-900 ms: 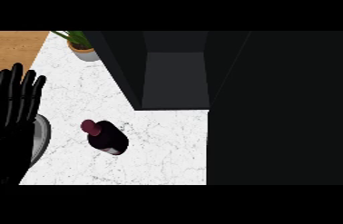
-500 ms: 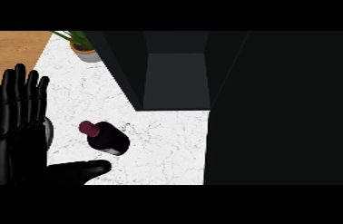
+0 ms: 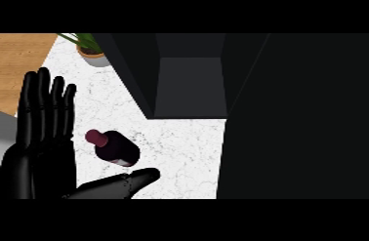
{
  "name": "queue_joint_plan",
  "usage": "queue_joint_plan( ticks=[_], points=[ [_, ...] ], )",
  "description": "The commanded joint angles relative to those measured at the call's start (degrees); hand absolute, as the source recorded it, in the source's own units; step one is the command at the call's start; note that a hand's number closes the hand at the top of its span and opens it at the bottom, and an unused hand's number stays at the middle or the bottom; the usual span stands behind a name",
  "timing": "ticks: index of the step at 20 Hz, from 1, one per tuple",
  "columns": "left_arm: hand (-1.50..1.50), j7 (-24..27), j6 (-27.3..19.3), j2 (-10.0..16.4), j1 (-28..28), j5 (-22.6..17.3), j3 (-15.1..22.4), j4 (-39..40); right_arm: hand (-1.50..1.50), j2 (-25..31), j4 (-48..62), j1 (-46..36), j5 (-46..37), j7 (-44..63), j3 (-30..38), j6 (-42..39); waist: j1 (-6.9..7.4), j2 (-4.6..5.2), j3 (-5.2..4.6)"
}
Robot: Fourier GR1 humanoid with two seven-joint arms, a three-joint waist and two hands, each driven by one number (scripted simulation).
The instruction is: Pick up the wine, place it into the cabinet and close the cabinet
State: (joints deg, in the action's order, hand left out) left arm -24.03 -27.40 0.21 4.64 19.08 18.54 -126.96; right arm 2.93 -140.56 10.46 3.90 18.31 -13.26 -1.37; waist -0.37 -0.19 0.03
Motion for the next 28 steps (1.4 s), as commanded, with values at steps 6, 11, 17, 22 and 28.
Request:
queue_joint_plan(
  ticks=[6, 11, 17, 22, 28],
  points=[
    [-1.50, -21.24, -3.48, -0.20, 12.73, 11.35, 2.11, -3.57, -1.50, 0.09, -9.09, -2.11, -3.12, 11.18, -4.52, 3.28, 0.04, 0.06, 0.02],
    [-1.50, -18.43, -4.02, -0.21, 3.42, 12.60, 5.44, -7.18, -1.50, -1.24, -12.15, -0.99, -10.64, 13.50, -13.52, 6.66, 0.14, -0.11, -0.08],
    [-1.50, -20.21, -4.68, -0.20, 5.50, 13.75, 3.75, -4.66, -1.50, -0.50, -12.82, -2.82, -12.01, 15.78, -14.46, 9.88, -0.16, -0.06, -0.09],
    [-1.50, -18.33, -4.46, 0.74, 2.67, 11.89, 3.05, -5.43, -1.50, 0.41, -10.96, -4.23, -12.03, 13.86, -14.63, 11.25, -0.13, -0.04, -0.08],
    [-1.50, -16.85, -7.22, -0.18, 6.06, 9.82, 1.34, 2.04, -1.50, 2.79, -13.11, -7.87, -11.08, 19.46, -12.78, 13.35, -0.43, 0.04, -0.07]
  ],
)
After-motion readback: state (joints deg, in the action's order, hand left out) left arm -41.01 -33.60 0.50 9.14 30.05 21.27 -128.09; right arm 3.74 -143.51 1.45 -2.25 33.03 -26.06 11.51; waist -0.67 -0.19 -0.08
